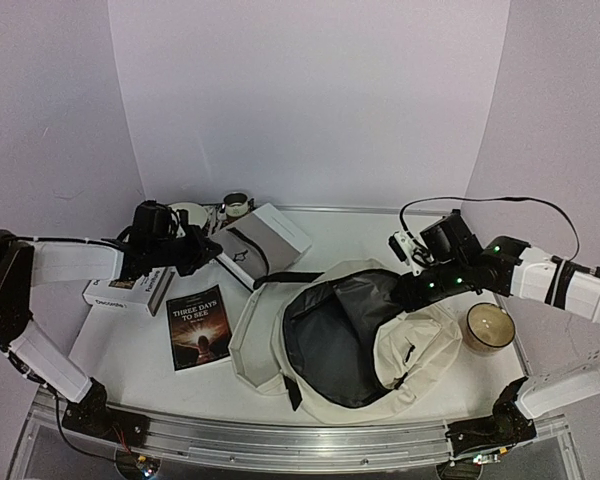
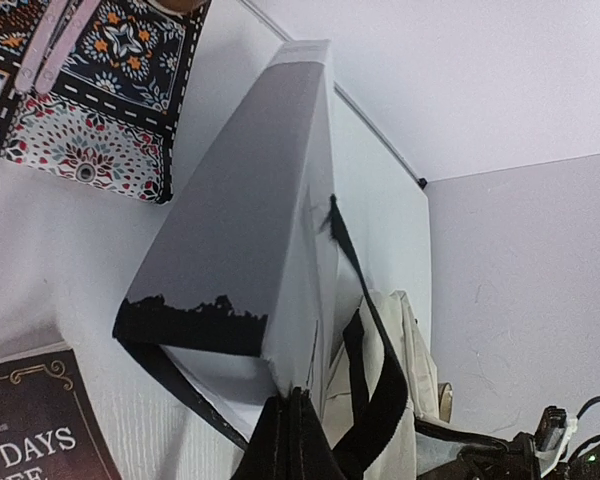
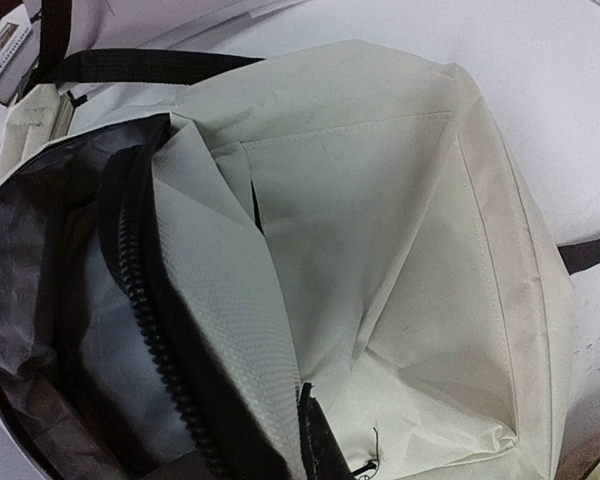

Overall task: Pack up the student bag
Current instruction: Pick up the book at the center of the board, then place the book in the book.

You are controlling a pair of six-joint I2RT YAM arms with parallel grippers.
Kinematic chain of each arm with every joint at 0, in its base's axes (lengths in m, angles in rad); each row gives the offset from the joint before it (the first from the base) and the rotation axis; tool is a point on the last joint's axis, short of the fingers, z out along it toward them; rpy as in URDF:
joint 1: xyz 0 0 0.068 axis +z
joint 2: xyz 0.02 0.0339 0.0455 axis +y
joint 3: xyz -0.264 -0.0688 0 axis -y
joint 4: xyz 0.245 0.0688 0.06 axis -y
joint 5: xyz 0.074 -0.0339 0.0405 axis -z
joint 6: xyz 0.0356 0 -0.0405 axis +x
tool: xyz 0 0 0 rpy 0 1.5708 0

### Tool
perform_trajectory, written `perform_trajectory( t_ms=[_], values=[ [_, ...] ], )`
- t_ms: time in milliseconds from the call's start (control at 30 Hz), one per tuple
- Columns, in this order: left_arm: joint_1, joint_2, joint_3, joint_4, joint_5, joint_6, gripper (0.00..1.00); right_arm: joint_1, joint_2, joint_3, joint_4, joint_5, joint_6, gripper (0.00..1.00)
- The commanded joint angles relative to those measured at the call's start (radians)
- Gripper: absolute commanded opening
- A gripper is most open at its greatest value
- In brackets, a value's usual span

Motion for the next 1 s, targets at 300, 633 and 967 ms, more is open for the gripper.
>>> perform_trajectory(
  t_ms=[300,633,967],
  values=[
    [0.005,-0.532,-0.299,-0.380,-0.126,-0.007,0.00,-0.002,-0.042,-0.015,-0.042,-0.019,0.015,0.03],
    [0.005,-0.685,-0.383,-0.492,-0.192,-0.022,0.51,-0.002,-0.006,0.000,-0.040,-0.040,0.020,0.02],
    [0.097,-0.468,-0.255,-0.515,-0.202,0.155,0.78,-0.002,-0.004,-0.010,-0.034,-0.055,0.014,0.03]
  ],
)
